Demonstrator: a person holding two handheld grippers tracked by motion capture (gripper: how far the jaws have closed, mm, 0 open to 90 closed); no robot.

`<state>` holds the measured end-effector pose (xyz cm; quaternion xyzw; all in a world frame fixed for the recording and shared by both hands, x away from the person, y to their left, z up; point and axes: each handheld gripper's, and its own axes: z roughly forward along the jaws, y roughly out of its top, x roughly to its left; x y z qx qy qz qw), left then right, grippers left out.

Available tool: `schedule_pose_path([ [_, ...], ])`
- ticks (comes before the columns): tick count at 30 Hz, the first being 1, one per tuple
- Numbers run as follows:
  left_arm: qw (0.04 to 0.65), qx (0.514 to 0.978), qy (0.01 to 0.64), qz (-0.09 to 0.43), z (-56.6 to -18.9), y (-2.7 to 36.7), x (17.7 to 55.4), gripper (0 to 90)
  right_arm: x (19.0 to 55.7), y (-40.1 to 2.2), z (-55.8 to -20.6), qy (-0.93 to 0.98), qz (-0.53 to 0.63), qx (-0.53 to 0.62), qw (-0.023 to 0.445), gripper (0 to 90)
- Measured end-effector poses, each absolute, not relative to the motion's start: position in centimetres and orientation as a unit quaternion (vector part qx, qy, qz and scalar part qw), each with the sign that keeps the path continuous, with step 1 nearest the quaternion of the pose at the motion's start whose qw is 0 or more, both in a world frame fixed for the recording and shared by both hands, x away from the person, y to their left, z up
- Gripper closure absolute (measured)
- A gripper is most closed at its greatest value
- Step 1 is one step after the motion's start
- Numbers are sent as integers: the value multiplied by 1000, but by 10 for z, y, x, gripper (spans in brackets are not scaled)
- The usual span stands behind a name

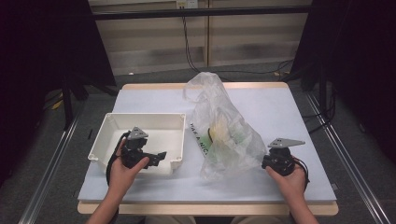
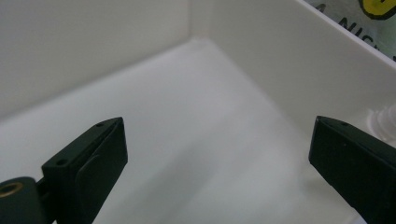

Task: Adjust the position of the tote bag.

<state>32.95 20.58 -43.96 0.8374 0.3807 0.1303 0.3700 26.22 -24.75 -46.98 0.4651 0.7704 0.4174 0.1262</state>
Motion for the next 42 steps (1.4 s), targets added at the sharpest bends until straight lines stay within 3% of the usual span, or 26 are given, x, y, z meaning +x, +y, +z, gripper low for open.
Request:
schedule_pose_path([
  [38, 365, 845, 366, 137, -439, 193, 333, 44, 315, -322, -477, 746, 402, 513, 137, 900],
  [42, 364, 845, 367, 140, -439, 193, 334, 44, 319, -326, -478, 739, 407, 519, 138, 848],
])
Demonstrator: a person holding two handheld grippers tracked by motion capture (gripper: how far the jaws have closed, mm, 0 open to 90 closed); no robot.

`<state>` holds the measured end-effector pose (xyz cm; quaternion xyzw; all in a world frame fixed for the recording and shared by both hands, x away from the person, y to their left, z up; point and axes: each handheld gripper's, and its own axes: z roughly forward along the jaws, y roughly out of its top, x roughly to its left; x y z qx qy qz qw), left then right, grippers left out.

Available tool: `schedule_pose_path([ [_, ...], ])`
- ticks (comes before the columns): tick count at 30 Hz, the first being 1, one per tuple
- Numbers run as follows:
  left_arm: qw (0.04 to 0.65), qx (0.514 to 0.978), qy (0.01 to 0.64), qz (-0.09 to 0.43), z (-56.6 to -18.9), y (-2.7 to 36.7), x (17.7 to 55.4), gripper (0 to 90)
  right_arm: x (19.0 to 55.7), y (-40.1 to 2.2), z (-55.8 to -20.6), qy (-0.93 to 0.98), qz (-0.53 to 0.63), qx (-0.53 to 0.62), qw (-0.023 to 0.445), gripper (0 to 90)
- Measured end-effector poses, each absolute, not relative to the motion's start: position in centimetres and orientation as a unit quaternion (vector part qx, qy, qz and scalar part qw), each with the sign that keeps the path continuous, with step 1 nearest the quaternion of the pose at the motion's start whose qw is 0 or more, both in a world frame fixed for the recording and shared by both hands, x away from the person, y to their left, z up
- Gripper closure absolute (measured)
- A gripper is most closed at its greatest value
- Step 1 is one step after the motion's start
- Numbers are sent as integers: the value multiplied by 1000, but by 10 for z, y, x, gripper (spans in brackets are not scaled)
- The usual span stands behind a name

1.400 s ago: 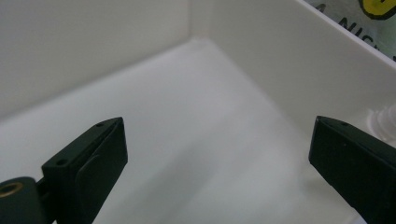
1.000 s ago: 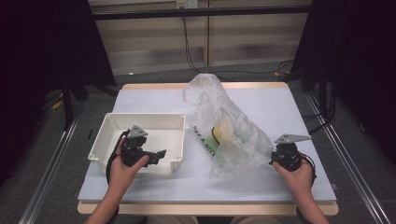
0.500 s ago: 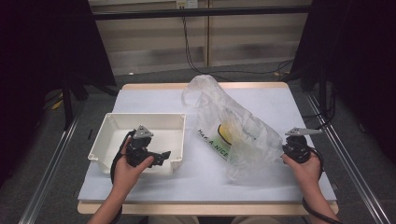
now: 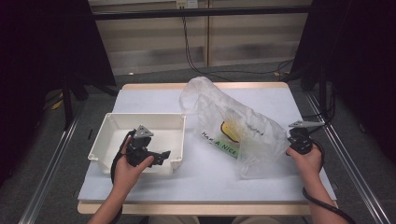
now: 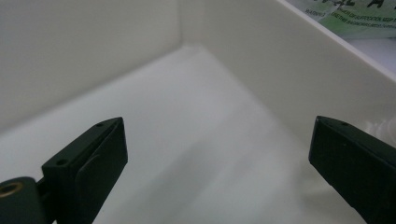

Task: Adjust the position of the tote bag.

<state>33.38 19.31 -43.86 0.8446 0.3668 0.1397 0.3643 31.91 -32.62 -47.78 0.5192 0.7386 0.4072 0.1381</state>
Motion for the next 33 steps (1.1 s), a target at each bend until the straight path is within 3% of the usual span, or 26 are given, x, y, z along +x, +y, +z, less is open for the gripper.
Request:
schedule_pose_path([
  [2, 366, 844, 366, 137, -439, 192, 334, 44, 318, -327, -478, 737, 400, 525, 143, 726],
  [4, 369, 844, 366, 134, -439, 191, 334, 44, 314, -328, -477, 736, 393, 529, 154, 669],
  [6, 366, 845, 365, 137, -439, 190, 333, 44, 308, -330, -476, 735, 383, 533, 170, 518],
  [14, 373, 844, 361, 136, -438, 185, 334, 46, 277, -336, -468, 745, 373, 521, 187, 451],
  [24, 374, 848, 351, 133, -437, 176, 345, 46, 245, -325, -468, 750, 393, 502, 176, 355],
  [33, 382, 848, 347, 120, -438, 167, 351, 46, 247, -317, -463, 740, 402, 507, 182, 367],
])
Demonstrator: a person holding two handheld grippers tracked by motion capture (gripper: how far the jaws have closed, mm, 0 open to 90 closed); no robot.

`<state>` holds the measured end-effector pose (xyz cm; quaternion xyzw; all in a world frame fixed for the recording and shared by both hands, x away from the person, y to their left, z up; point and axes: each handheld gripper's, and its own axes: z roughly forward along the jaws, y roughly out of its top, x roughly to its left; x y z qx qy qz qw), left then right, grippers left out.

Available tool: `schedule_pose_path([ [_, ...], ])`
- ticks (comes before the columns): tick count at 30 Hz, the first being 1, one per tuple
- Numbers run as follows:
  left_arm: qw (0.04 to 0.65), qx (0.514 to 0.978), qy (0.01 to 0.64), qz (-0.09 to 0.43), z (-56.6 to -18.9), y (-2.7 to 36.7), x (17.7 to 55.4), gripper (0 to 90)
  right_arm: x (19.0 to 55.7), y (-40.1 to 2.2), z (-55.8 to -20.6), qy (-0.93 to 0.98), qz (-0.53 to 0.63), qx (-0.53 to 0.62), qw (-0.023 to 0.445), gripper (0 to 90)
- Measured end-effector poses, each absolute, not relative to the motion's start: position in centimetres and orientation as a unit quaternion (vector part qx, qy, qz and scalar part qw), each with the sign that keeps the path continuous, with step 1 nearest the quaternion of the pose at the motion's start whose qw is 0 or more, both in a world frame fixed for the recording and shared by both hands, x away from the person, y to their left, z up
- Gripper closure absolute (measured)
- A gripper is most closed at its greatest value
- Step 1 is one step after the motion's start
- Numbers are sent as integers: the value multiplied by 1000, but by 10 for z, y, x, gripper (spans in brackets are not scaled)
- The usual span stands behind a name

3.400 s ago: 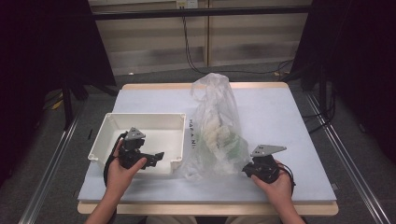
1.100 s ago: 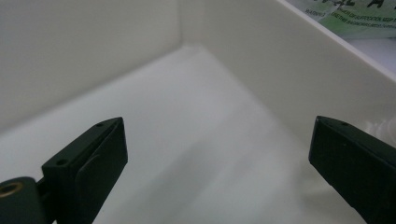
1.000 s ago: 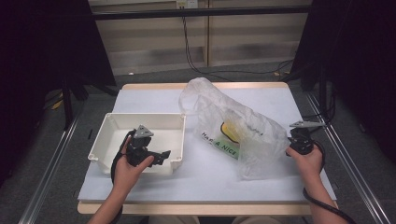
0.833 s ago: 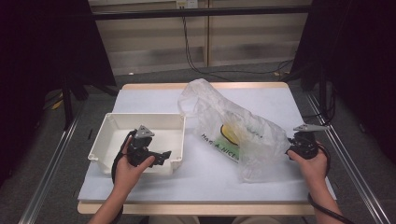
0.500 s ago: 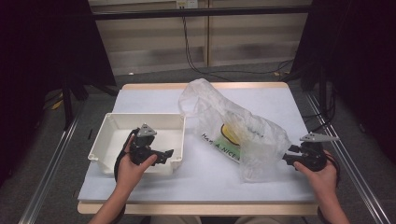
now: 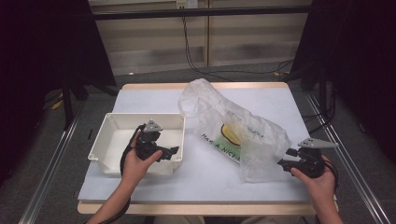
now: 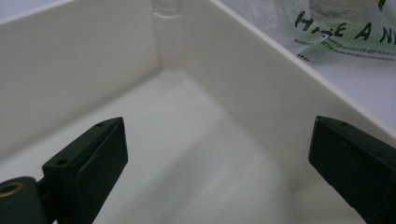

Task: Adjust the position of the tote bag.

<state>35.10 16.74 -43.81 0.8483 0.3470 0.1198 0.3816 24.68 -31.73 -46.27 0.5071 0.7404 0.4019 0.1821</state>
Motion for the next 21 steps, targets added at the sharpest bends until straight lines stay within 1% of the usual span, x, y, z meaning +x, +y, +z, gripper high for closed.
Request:
schedule_pose_path([
  [1, 381, 849, 345, 125, -437, 168, 352, 46, 248, -317, -463, 742, 404, 503, 183, 401],
  [2, 381, 849, 345, 125, -437, 168, 352, 45, 250, -316, -463, 743, 401, 501, 188, 398],
  [3, 381, 849, 345, 124, -437, 168, 352, 45, 252, -316, -463, 743, 398, 504, 189, 421],
  [4, 382, 848, 346, 126, -437, 168, 352, 45, 254, -317, -463, 744, 403, 499, 188, 473],
  [6, 383, 847, 346, 126, -437, 168, 352, 46, 258, -319, -462, 738, 410, 503, 185, 503],
  [7, 381, 848, 347, 126, -436, 167, 351, 46, 259, -321, -461, 734, 419, 501, 186, 586],
  [8, 378, 850, 345, 128, -436, 167, 350, 46, 261, -323, -460, 735, 426, 496, 183, 634],
  [9, 382, 848, 344, 129, -435, 166, 349, 46, 262, -323, -459, 732, 422, 500, 188, 641],
  [10, 380, 851, 339, 131, -435, 166, 348, 46, 263, -325, -458, 726, 436, 501, 182, 718],
  [11, 379, 851, 339, 130, -434, 165, 347, 46, 264, -325, -457, 721, 447, 501, 173, 745],
  [12, 379, 852, 338, 131, -433, 165, 347, 46, 265, -325, -457, 718, 448, 504, 172, 754],
  [14, 382, 850, 337, 131, -434, 164, 346, 46, 267, -326, -458, 715, 451, 508, 166, 854],
  [15, 376, 854, 335, 132, -434, 164, 346, 45, 268, -326, -459, 713, 451, 512, 164, 864],
  [16, 385, 850, 337, 129, -435, 164, 346, 46, 269, -327, -460, 709, 453, 516, 161, 882],
  [17, 382, 850, 338, 130, -435, 164, 346, 46, 270, -326, -461, 709, 456, 515, 157, 900],
  [19, 380, 851, 338, 134, -434, 166, 346, 46, 273, -326, -462, 716, 444, 513, 165, 900],
  [21, 379, 851, 339, 133, -434, 166, 346, 46, 276, -326, -463, 721, 441, 510, 162, 900],
])
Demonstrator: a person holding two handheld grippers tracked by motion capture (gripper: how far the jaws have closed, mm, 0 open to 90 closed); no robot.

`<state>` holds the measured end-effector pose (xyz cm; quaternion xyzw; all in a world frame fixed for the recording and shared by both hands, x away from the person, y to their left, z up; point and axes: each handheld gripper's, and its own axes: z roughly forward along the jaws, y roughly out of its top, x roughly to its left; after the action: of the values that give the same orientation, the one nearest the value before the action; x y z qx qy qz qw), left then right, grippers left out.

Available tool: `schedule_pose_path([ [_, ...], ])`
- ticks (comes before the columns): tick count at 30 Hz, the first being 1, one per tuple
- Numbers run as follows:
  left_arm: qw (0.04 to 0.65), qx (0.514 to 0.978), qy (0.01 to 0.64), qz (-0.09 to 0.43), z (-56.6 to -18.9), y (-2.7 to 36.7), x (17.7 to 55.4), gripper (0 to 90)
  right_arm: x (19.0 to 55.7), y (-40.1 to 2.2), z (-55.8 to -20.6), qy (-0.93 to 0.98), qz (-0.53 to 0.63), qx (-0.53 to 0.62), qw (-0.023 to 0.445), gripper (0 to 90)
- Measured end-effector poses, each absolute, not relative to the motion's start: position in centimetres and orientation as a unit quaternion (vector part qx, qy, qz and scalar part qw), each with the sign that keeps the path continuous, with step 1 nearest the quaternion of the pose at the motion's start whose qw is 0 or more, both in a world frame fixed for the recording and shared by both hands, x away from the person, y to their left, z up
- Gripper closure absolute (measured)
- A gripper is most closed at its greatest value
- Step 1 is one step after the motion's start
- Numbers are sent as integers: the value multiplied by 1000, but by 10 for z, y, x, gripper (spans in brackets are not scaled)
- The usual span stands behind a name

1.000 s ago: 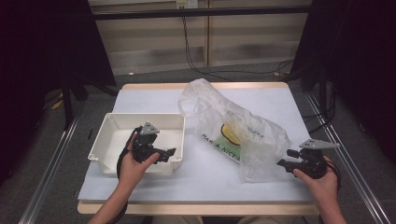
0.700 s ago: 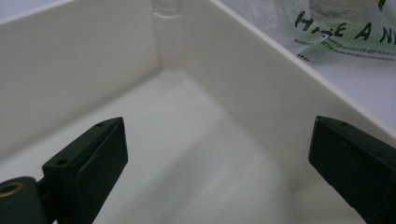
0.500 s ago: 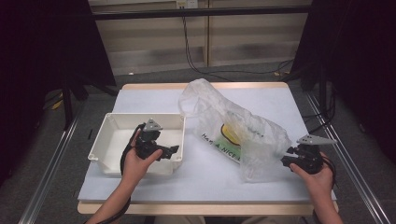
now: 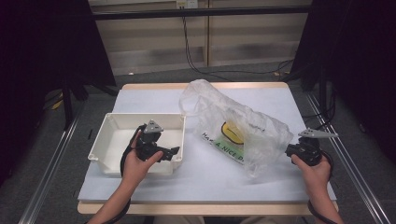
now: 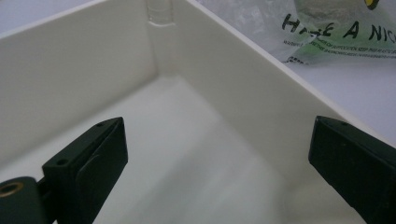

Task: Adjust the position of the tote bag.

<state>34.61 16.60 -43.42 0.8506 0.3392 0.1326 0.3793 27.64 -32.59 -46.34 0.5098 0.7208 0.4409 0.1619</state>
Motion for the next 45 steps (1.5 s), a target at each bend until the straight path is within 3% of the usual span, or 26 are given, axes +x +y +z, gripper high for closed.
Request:
schedule_pose_path([
  [13, 373, 856, 333, 132, -433, 163, 344, 46, 310, -321, -460, 737, 413, 504, 176, 900],
  [20, 377, 852, 338, 132, -434, 164, 343, 46, 295, -327, -464, 730, 432, 501, 169, 888],
  [23, 378, 853, 336, 130, -433, 164, 343, 46, 279, -329, -462, 734, 435, 493, 171, 799],
  [25, 376, 853, 337, 131, -433, 162, 342, 46, 270, -329, -459, 736, 428, 494, 179, 666],
  [27, 377, 854, 332, 133, -433, 161, 341, 46, 263, -328, -457, 737, 432, 489, 175, 601],
  [29, 374, 856, 332, 132, -433, 160, 341, 46, 257, -325, -455, 736, 430, 490, 183, 458],
  [31, 375, 856, 331, 130, -432, 161, 341, 47, 254, -321, -453, 741, 429, 484, 180, 456],
  [33, 378, 854, 331, 132, -432, 161, 341, 47, 252, -316, -452, 746, 417, 484, 192, 371],
  [36, 375, 856, 330, 135, -432, 162, 340, 47, 255, -314, -449, 734, 430, 491, 187, 314],
  [41, 380, 853, 333, 133, -433, 163, 342, 47, 262, -316, -447, 728, 431, 498, 189, 372],
  [45, 382, 852, 332, 131, -433, 162, 342, 47, 273, -318, -453, 728, 434, 500, 181, 572],
])
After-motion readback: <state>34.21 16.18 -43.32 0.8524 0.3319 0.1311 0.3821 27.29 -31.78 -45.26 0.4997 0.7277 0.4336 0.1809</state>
